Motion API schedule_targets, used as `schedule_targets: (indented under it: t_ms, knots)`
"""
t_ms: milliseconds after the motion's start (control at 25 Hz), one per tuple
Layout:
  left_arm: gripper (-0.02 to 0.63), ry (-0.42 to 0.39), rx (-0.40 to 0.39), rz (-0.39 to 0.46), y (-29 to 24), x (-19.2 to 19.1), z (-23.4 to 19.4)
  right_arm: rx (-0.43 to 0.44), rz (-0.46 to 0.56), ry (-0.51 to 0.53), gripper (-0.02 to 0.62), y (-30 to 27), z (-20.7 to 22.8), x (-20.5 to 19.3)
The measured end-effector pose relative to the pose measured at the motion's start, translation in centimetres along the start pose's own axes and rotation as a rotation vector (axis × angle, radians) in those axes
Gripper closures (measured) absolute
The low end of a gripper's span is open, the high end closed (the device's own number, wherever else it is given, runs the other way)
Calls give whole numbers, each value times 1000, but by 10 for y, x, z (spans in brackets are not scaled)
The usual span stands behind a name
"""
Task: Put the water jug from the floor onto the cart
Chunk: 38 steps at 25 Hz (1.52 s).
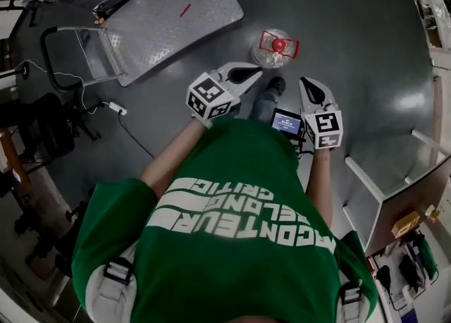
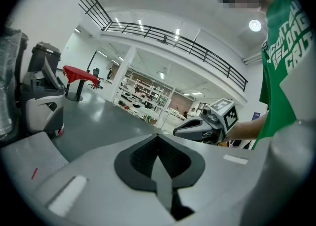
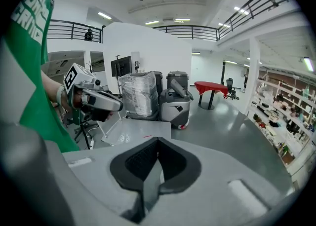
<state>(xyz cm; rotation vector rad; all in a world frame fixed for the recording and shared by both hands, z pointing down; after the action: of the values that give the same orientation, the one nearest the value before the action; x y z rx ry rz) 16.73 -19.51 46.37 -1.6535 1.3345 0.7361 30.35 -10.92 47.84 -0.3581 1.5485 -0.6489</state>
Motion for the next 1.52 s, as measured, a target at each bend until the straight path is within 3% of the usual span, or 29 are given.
schedule_targets:
  t_ms: [360,680,1000,1520]
  knots:
    - [592,40,5,-88,-62,0,-4,33,4,1,601,0,69,-16]
    - [592,66,12,-73,-119,10,-7,96,-12,18,595,-14,123,-31]
    - [592,86,87,-98,-140,-9,-32,149,-59,58,594,-49,151,-56]
    - [584,165,99,-134,-171,-77,-125,-8,-89,-100,594,-140,157,-121]
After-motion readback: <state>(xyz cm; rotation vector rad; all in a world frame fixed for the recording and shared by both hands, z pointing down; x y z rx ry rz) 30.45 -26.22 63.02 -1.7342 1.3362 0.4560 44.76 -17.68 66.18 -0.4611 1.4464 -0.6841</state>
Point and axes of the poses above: the fingertips, and each gripper's own axes: y backward along the fingers, z to its right, x out of its top, the point moved 4 cm from there along y, backward along the fingers, and after that the axes turned 1 degree about z, right-handed, at the moved point
